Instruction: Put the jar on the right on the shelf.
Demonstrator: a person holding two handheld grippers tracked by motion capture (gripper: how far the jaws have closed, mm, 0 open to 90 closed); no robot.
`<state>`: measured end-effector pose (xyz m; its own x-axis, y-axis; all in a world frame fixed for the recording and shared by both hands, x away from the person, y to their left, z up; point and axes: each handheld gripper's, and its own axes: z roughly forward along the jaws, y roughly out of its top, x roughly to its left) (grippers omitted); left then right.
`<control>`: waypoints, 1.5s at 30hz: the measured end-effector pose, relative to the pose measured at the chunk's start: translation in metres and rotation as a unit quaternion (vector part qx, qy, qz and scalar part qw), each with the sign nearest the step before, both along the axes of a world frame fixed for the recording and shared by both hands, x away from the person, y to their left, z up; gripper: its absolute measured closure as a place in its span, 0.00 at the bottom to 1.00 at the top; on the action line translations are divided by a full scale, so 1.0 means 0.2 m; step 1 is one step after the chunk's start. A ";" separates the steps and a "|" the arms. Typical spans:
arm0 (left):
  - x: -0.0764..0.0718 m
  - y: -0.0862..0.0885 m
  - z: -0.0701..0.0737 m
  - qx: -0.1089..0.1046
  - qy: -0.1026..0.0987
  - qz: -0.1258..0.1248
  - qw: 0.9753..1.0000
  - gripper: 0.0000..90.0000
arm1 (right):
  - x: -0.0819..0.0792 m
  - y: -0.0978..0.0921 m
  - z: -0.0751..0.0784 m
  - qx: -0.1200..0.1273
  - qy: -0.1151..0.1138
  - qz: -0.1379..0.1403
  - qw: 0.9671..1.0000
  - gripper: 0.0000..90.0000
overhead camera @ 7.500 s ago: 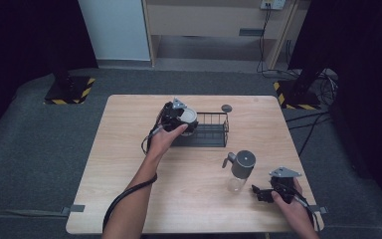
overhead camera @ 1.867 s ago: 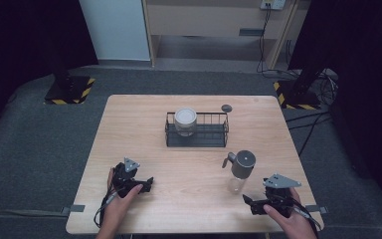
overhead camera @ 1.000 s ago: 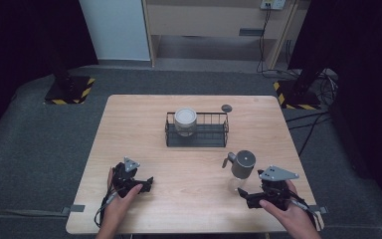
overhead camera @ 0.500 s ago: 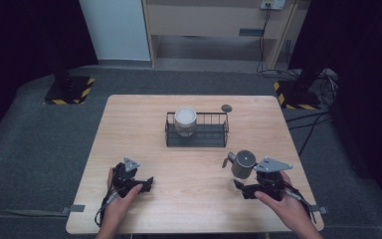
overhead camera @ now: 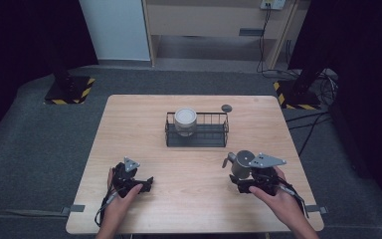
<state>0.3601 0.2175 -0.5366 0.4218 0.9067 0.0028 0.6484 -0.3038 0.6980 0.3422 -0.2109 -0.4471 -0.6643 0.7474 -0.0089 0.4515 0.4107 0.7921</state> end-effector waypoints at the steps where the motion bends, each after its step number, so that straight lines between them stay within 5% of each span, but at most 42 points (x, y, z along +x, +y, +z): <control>1: 0.00 0.00 0.00 0.000 0.000 0.000 1.000 0.00 | 0.00 0.00 0.00 0.001 0.001 0.000 1.000 0.22; 29: 0.00 0.00 0.00 0.000 0.000 0.000 1.000 0.00 | 0.00 0.00 -0.02 0.010 0.004 -0.004 1.000 0.35; 45: 0.00 0.00 0.00 0.000 0.000 0.000 1.000 0.00 | 0.04 0.07 0.17 0.014 -0.017 -0.010 1.000 0.35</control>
<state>0.3601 0.2175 -0.5366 0.4219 0.9066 0.0026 0.6486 -0.3038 0.6978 0.3498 -0.1968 -0.4141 -0.6482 0.7614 -0.0101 0.4327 0.3792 0.8179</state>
